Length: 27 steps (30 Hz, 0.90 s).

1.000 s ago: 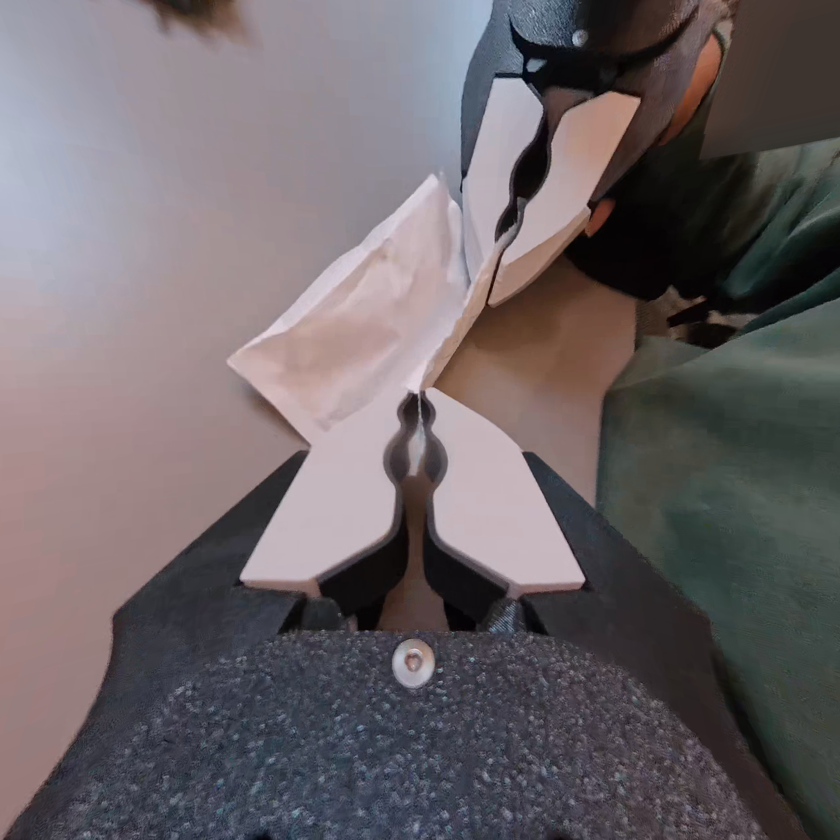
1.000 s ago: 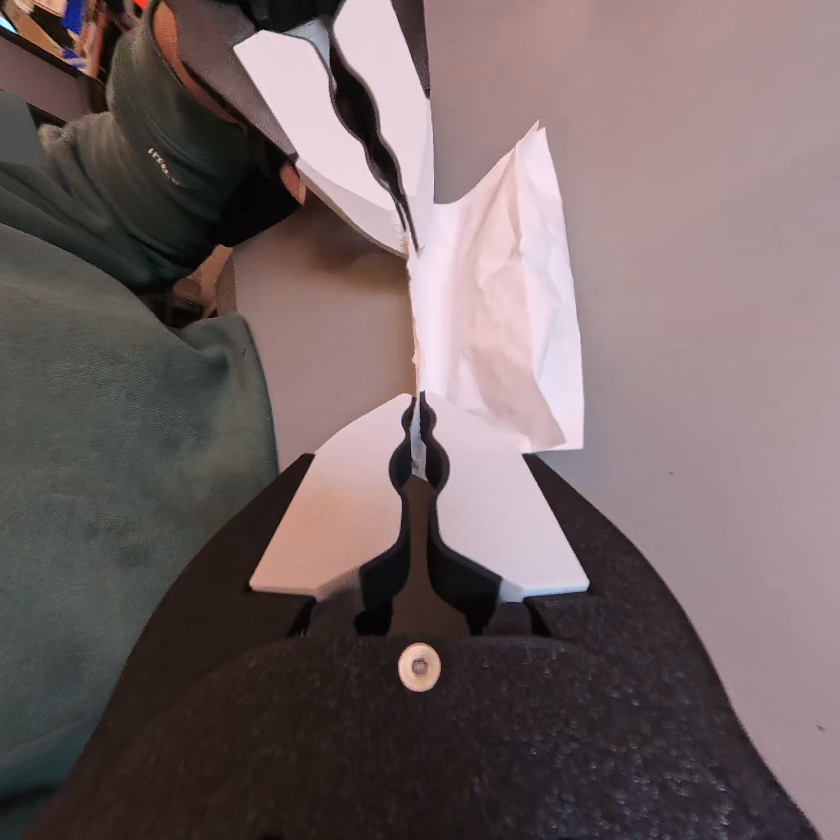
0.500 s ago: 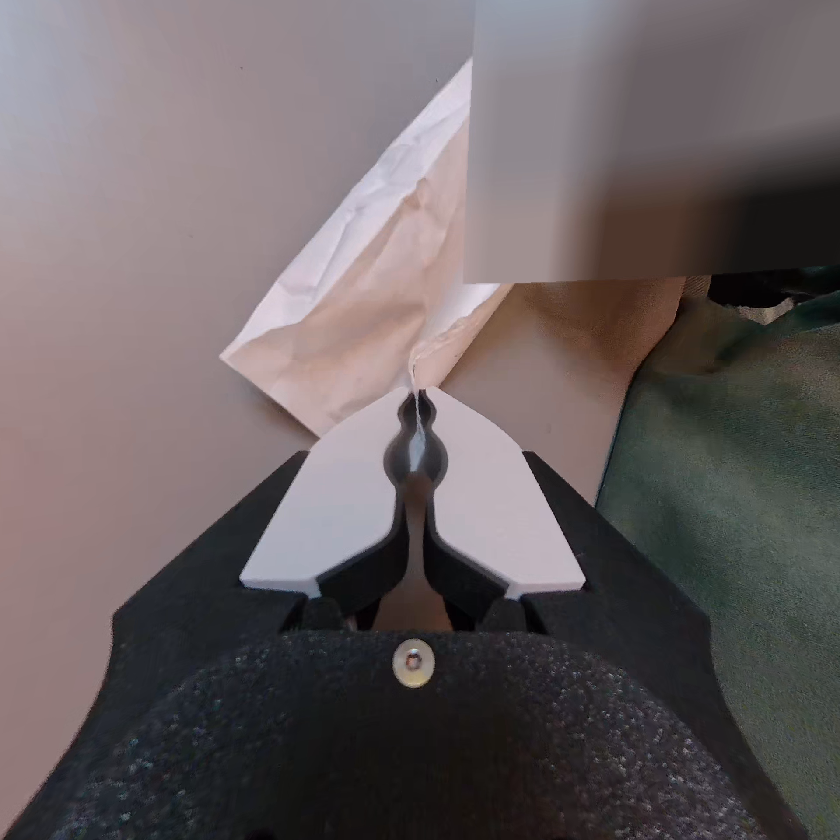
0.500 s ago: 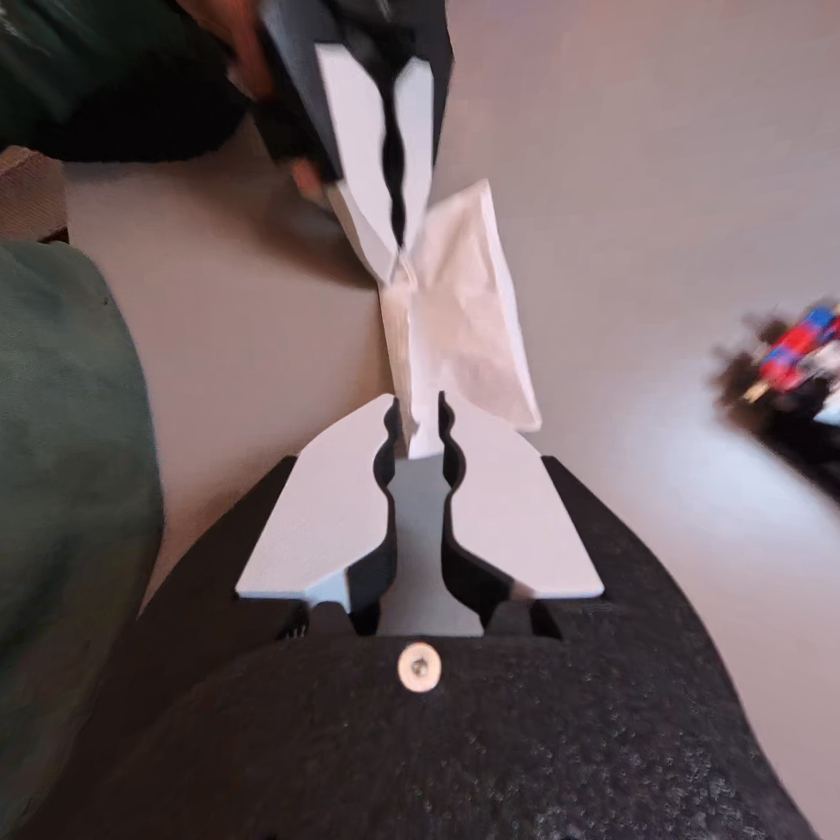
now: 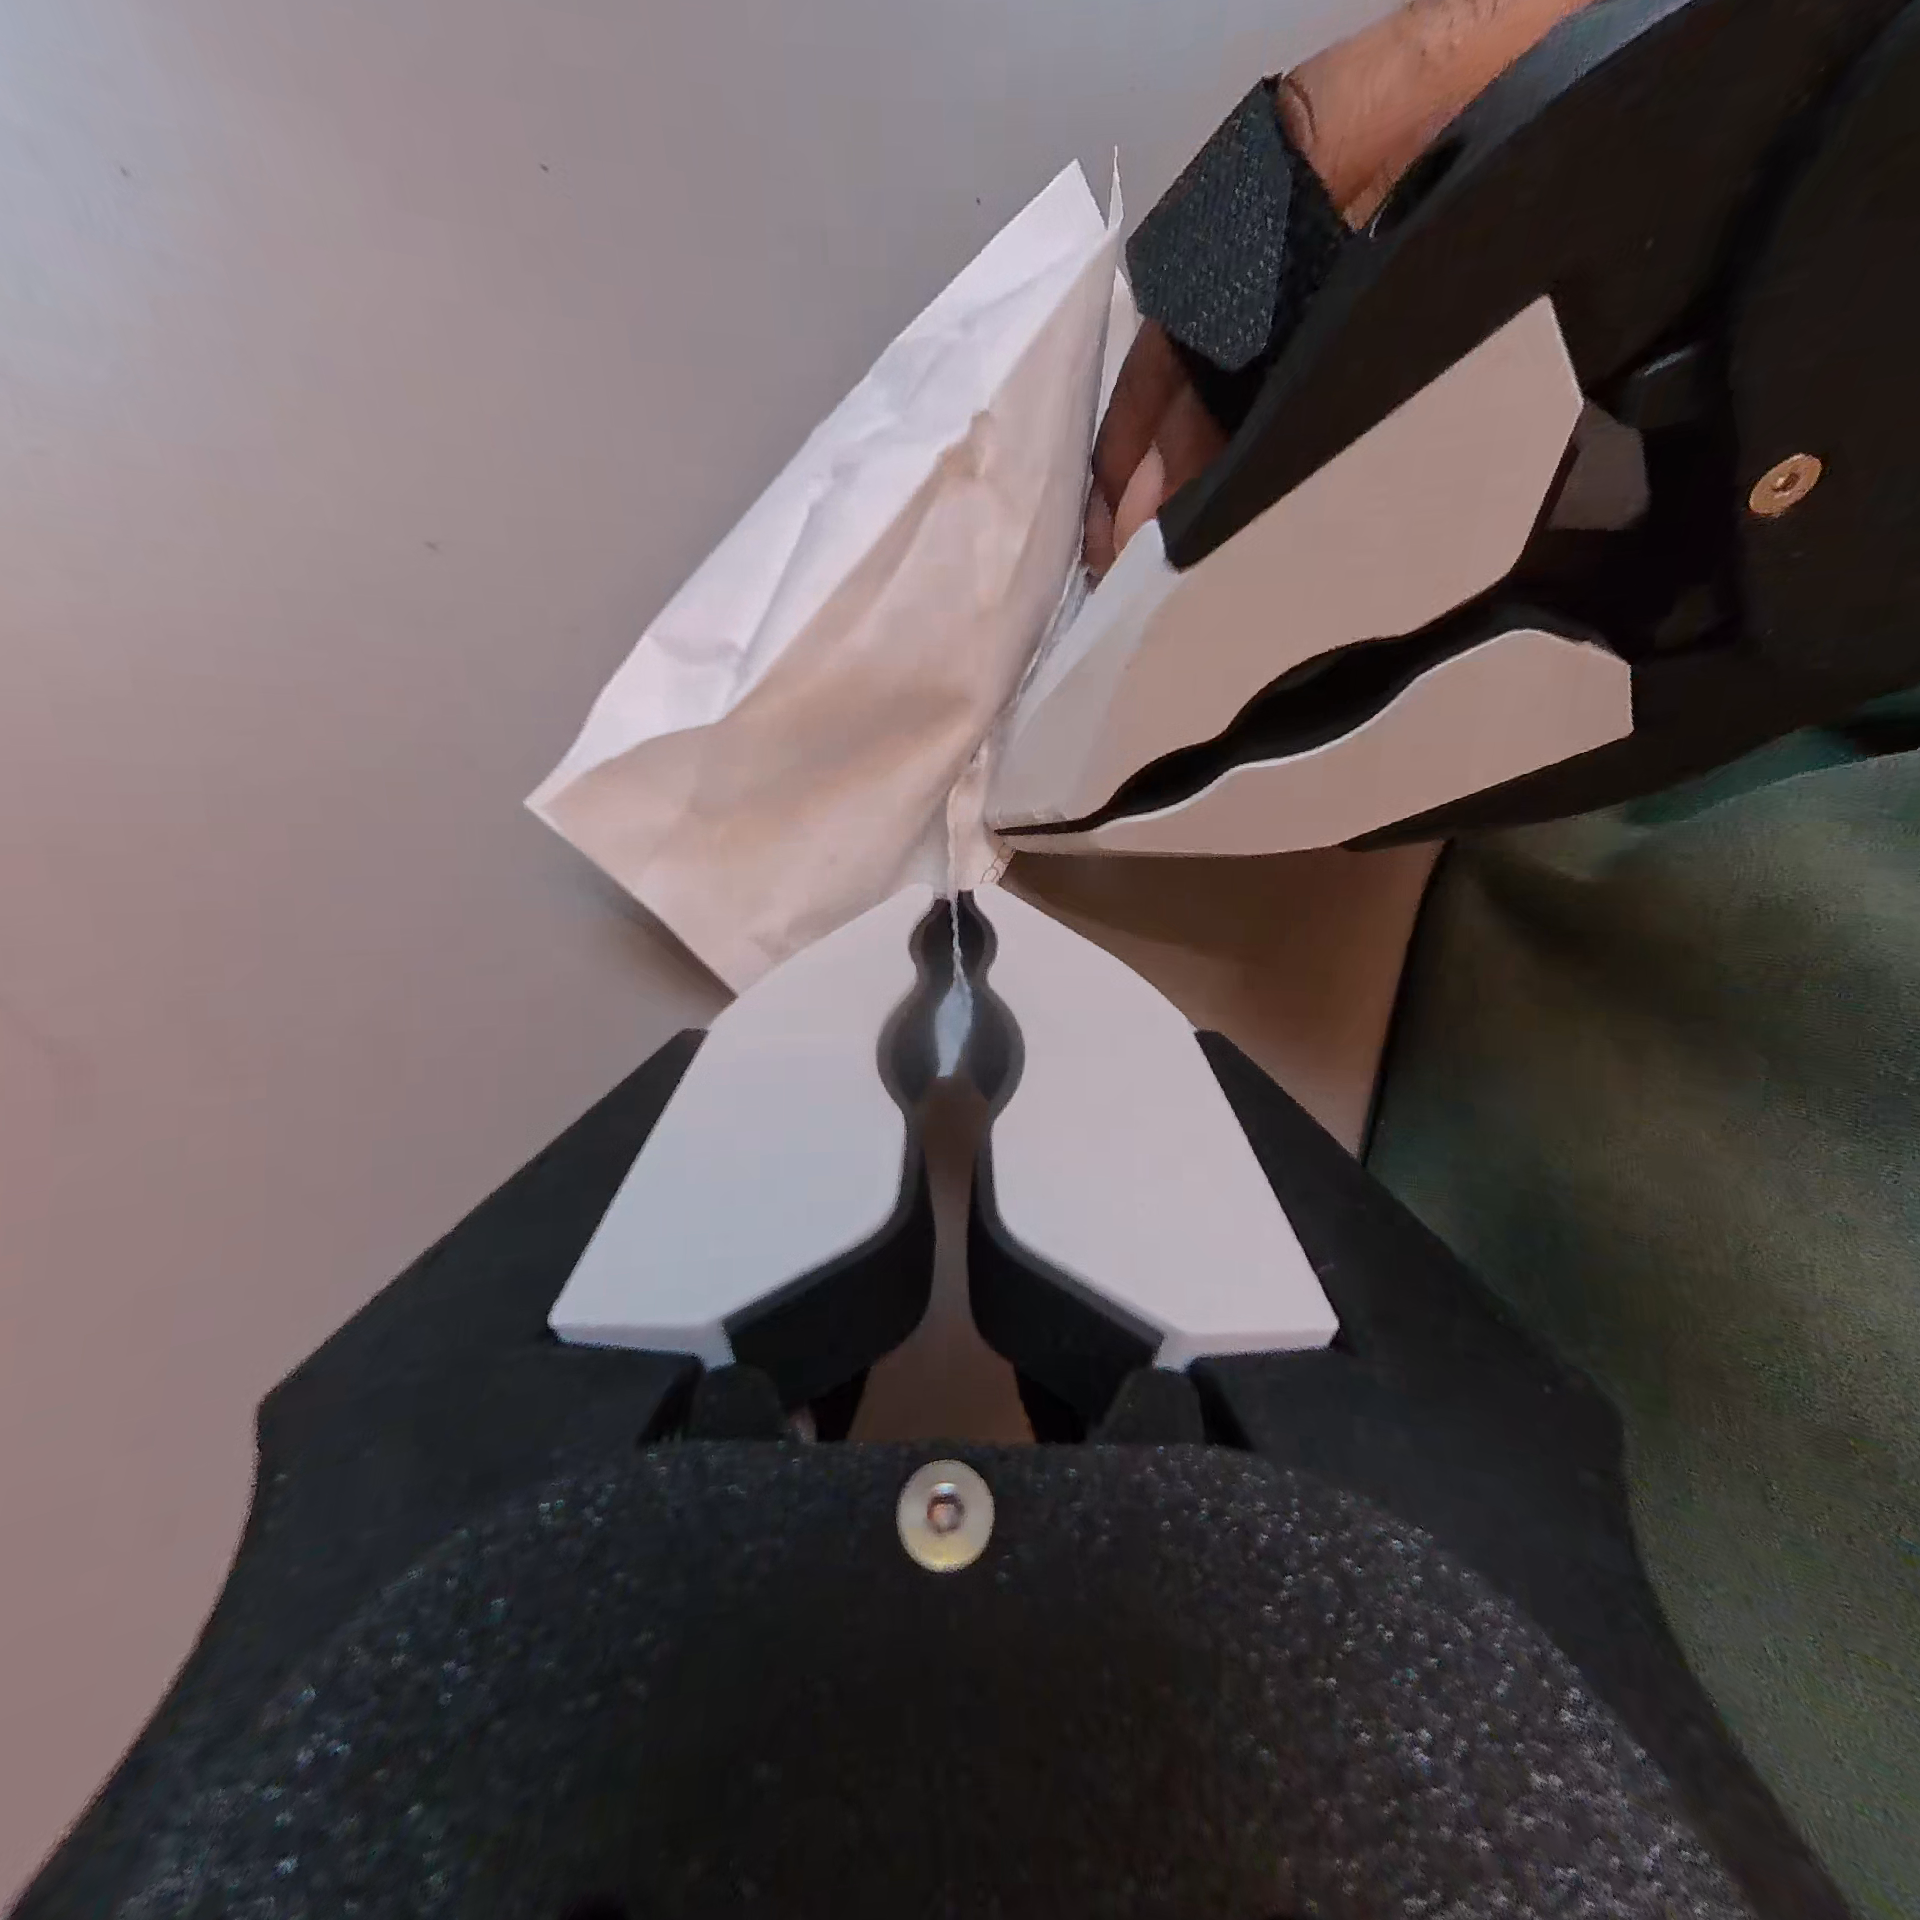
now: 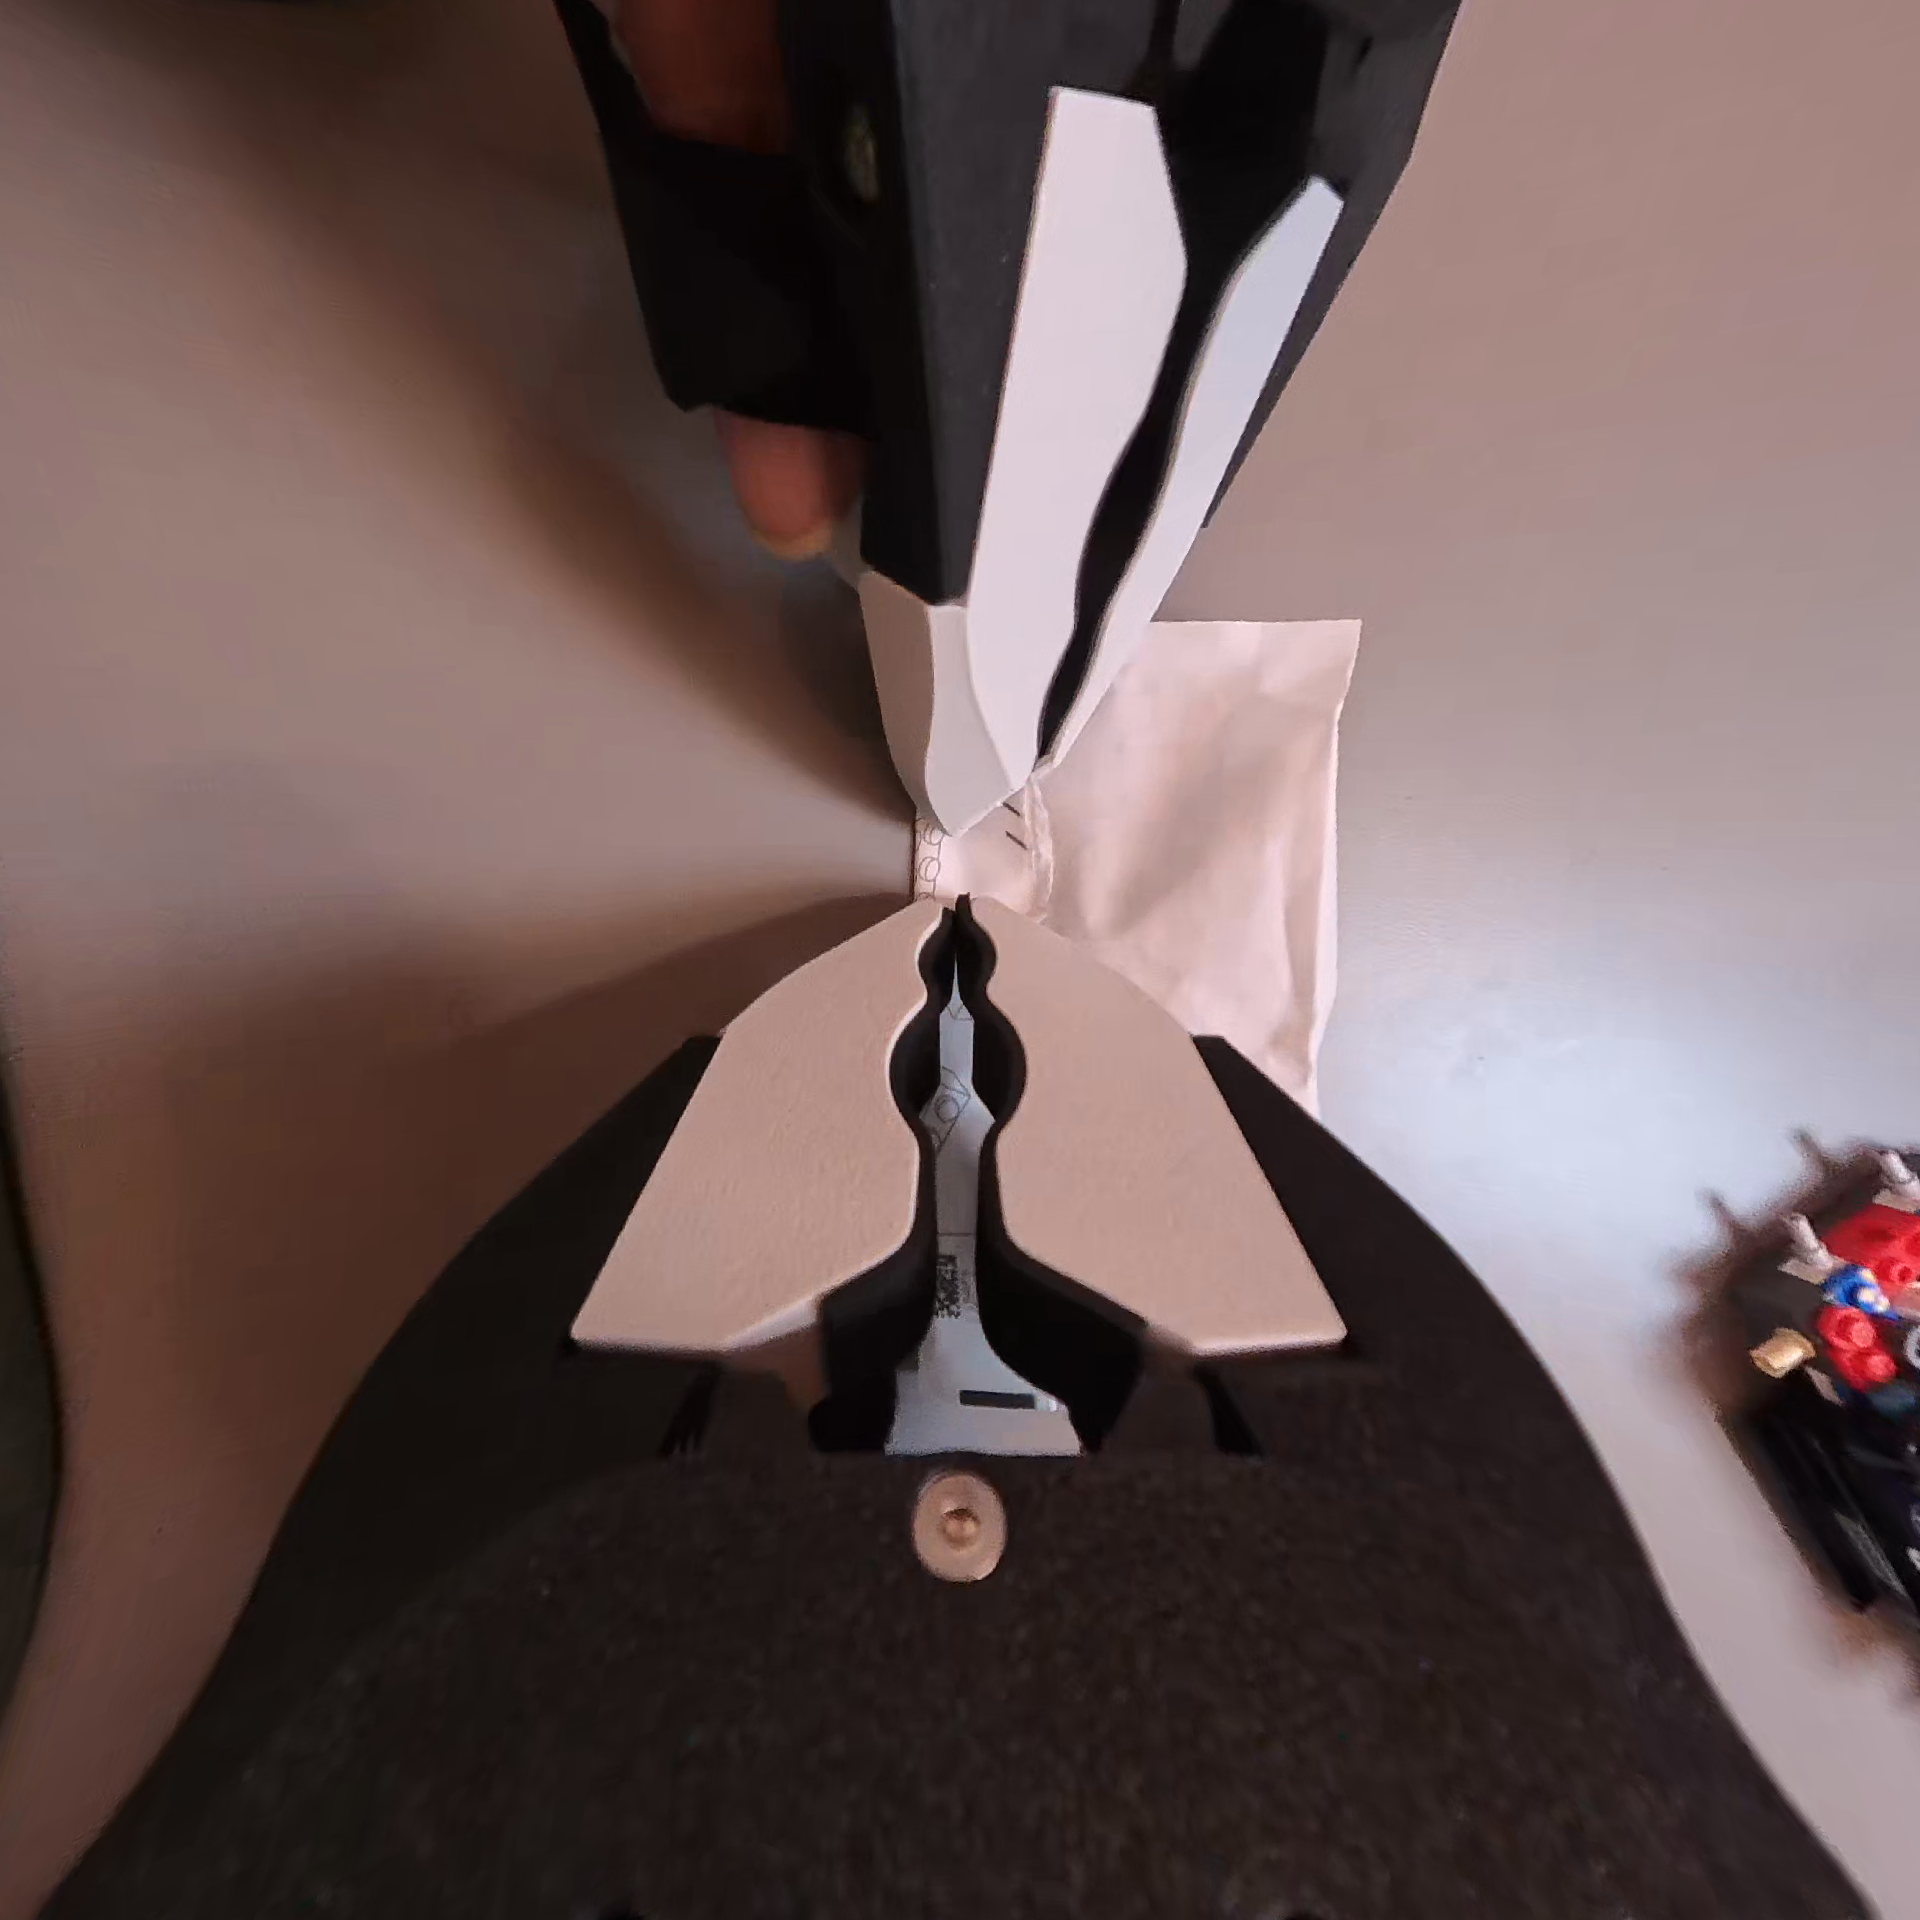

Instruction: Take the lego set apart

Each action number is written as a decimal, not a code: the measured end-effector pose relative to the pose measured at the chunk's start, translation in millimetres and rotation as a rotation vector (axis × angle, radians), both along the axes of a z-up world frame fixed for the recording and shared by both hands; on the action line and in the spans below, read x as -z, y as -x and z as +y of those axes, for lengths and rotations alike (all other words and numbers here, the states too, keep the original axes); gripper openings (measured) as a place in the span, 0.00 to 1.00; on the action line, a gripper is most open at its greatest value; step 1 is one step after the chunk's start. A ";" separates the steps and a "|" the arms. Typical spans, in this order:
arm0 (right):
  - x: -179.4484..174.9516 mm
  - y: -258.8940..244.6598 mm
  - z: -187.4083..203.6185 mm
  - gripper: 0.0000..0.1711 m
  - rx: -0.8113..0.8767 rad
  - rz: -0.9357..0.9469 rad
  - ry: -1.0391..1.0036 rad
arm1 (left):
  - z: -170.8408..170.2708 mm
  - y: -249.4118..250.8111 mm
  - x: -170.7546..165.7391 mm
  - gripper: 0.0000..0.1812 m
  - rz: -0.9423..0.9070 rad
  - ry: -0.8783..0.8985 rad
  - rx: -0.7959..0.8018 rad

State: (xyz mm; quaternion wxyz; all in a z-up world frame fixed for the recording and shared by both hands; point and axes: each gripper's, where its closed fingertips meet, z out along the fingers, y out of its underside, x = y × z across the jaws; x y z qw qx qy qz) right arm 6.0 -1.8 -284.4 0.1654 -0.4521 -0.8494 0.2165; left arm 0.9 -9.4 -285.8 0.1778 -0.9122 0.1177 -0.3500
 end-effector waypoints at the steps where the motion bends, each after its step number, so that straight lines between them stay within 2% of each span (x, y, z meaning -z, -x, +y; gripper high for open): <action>1: 0.5 -0.1 0.1 0.00 -0.006 -0.005 -0.008 | 0.1 0.0 -0.2 0.01 -0.014 -0.001 0.000; 4: 2.0 -0.2 -0.3 0.00 -0.003 -0.034 -0.014 | -2.1 1.8 -1.0 0.01 -0.013 -0.020 0.012; 6: 2.1 -0.4 -0.4 0.00 0.001 -0.053 -0.012 | -7.3 14.8 -3.6 0.06 0.052 -0.049 -0.001; 8: 2.2 -0.4 -0.3 0.00 0.009 -0.065 0.007 | -13.2 36.9 -10.0 0.05 0.157 -0.107 -0.044; 9: 2.3 -0.4 -0.3 0.00 0.009 -0.066 0.013 | -16.9 42.7 -17.8 0.00 0.179 -0.152 -0.050; 12: 2.2 -0.4 -0.4 0.00 0.007 -0.069 0.018 | -23.7 22.7 -43.6 0.00 0.103 -0.290 -0.012; 16: 2.3 -0.5 -0.7 0.00 0.006 -0.072 0.029 | -10.8 -1.5 -20.0 0.00 0.144 -0.291 0.011; 20: 2.3 -0.8 -0.6 0.00 0.001 -0.060 0.020 | -2.4 4.9 1.0 0.01 0.191 -0.203 -0.036; 27: 2.5 -1.2 -0.8 0.00 -0.008 -0.055 0.022 | -6.5 21.7 1.6 0.00 0.187 -0.164 -0.083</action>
